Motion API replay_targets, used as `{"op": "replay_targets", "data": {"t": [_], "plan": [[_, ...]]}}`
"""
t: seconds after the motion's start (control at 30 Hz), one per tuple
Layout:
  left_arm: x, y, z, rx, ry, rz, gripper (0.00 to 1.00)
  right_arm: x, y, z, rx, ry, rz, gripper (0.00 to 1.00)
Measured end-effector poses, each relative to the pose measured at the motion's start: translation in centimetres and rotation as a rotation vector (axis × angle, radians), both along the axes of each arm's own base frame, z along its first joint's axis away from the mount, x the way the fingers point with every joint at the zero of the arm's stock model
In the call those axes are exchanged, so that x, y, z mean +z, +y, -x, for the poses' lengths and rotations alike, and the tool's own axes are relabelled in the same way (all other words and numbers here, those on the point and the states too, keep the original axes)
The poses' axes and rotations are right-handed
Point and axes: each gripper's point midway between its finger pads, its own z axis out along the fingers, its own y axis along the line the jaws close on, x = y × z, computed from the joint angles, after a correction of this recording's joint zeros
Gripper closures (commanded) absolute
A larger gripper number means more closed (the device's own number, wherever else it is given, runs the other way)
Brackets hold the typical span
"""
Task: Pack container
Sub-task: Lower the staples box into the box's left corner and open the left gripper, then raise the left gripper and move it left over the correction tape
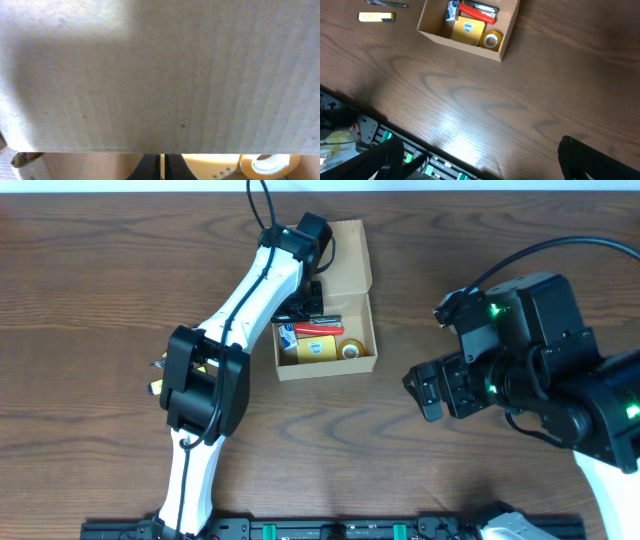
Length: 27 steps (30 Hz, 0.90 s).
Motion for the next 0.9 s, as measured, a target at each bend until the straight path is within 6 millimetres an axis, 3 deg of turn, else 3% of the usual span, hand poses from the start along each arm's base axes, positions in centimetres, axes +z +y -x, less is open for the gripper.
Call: {"op": "replay_targets", "data": {"t": [0.27, 0.53, 0.73, 0.8, 0.9], "plan": [[0.8, -1.0, -1.6, -0.013, -0.062, 0.045, 0.94, 0.0, 0.0, 0.0, 0.0, 0.0, 0.0, 0.01], [7.7, -2.3, -5.3, -0.183, -0.257, 0.086, 0.94, 0.0, 0.0, 0.0, 0.0, 0.0, 0.0, 0.01], [12.0, -0.4, -5.8, -0.198, -0.349, 0.064, 0.94, 0.0, 0.0, 0.0, 0.0, 0.0, 0.0, 0.01], [13.8, 1.0, -5.5, -0.183, -0.374, 0.048, 0.94, 0.0, 0.0, 0.0, 0.0, 0.0, 0.0, 0.01], [15.6, 4.1, -3.5, -0.15, -0.346, -0.022, 0.94, 0.0, 0.0, 0.0, 0.0, 0.0, 0.001, 0.01]]}}
